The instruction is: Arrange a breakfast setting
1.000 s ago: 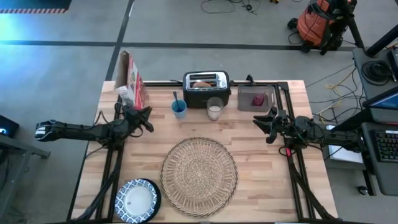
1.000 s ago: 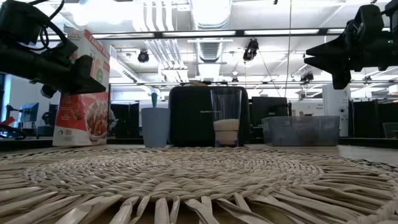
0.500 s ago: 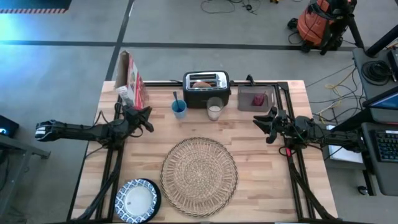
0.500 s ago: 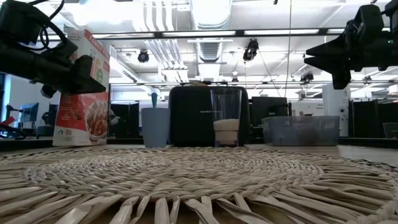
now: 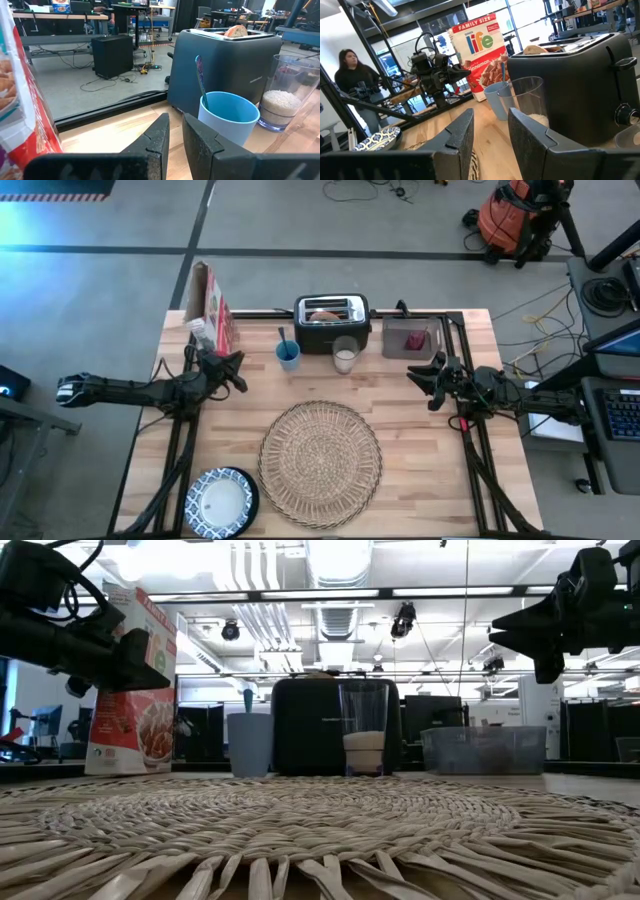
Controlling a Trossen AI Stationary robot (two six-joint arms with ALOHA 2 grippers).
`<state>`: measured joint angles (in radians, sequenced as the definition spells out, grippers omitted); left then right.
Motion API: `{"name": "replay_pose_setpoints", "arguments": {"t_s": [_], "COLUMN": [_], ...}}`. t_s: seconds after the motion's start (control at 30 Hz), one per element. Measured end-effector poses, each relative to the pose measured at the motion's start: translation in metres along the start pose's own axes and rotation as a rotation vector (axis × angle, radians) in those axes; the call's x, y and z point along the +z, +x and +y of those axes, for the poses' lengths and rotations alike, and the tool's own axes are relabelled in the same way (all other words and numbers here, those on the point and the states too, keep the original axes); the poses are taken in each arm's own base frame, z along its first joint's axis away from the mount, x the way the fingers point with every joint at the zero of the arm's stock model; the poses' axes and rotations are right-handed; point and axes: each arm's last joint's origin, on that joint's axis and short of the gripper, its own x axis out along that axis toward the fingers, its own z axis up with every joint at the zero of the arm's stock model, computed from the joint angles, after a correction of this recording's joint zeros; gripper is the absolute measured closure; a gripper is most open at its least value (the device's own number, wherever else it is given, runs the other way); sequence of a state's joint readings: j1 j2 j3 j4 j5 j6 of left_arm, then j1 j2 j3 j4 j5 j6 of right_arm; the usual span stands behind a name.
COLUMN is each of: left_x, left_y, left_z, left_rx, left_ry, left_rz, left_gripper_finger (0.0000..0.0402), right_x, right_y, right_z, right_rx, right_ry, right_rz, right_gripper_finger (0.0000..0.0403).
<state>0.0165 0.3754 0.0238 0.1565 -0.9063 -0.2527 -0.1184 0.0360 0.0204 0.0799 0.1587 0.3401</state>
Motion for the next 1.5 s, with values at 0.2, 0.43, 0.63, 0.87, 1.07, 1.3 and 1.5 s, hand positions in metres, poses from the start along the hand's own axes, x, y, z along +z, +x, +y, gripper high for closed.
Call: {"name": "replay_pose_setpoints", "arguments": {"t_s": [0.2, 0.43, 0.63, 0.87, 1.07, 1.3, 1.5], "left_x": [0.0001, 0.0001, 0.0, 0.0001, 0.0001, 0.0001, 0.0008], "left_y": [0.0, 0.0, 0.0, 0.0, 0.0, 0.0, 0.0], "left_z": [0.0, 0.0, 0.0, 0.0, -0.0001, 0.0, -0.0012], "left_rx": [0.0, 0.0, 0.0, 0.0, 0.0, 0.0, -0.034], "left_ry": [0.0, 0.0, 0.0, 0.0, 0.0, -0.001, -0.01], "left_rz": [0.0, 0.0, 0.0, 0.0, 0.0, 0.0, 0.0], "left_gripper_finger": [0.0365, 0.0365, 0.0365, 0.0365, 0.0365, 0.0365, 0.0365], "right_x": [0.0, 0.0, 0.0, 0.0, 0.0001, 0.0, 0.0], "right_y": [0.0, 0.0, 0.0, 0.0, 0.0, 0.0, 0.0], "right_z": [0.0, 0.0, 0.0, 0.0, 0.0, 0.0, 0.0], "right_rx": [0.0, 0.0, 0.0, 0.0, 0.0, 0.0, 0.0], "right_ry": [0.0, 0.0, 0.0, 0.0, 0.0, 0.0, 0.0], "right_rz": [0.0, 0.0, 0.0, 0.0, 0.0, 0.0, 0.0], "right_gripper_finger": [0.0291, 0.0291, 0.0291, 0.0291, 0.0291, 0.0291, 0.0291]}}
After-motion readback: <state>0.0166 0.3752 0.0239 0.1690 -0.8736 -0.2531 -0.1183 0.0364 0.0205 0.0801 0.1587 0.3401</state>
